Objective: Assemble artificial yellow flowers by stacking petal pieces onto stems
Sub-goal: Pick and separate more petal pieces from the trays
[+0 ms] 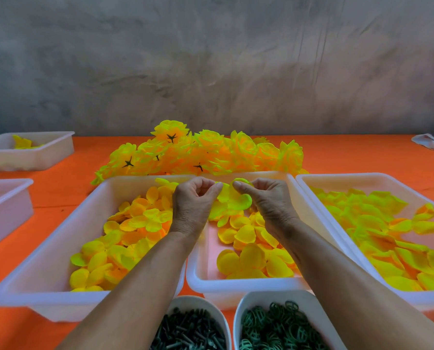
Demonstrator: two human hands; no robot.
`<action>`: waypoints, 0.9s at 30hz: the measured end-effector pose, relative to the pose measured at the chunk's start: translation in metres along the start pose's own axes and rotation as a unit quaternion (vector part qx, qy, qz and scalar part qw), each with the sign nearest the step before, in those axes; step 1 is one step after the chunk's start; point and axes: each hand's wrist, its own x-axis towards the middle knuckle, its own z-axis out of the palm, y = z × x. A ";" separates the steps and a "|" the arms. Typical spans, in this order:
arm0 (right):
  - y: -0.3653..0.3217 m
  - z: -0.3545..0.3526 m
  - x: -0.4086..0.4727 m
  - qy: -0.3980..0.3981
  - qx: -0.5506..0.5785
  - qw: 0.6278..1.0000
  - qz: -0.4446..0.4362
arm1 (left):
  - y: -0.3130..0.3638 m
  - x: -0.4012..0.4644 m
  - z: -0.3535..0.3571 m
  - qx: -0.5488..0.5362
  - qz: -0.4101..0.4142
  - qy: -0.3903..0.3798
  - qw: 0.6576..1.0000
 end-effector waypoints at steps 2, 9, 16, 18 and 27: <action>0.001 0.000 0.001 0.004 0.000 1.000 -0.004 | -0.001 0.000 0.000 -0.004 -0.014 -0.017 1.000; 0.000 -0.001 0.001 0.016 -0.016 1.000 -0.001 | -0.002 0.001 0.000 0.002 -0.036 -0.027 0.999; 0.000 0.002 0.000 0.009 -0.030 0.999 0.005 | -0.001 0.001 0.000 0.041 -0.032 -0.042 0.998; 0.000 0.002 -0.001 0.011 -0.023 1.000 0.001 | 0.000 0.000 0.000 0.052 -0.025 -0.050 0.997; -0.010 0.001 0.001 -0.075 0.110 0.986 0.105 | -0.001 0.002 -0.003 0.077 -0.034 0.000 0.996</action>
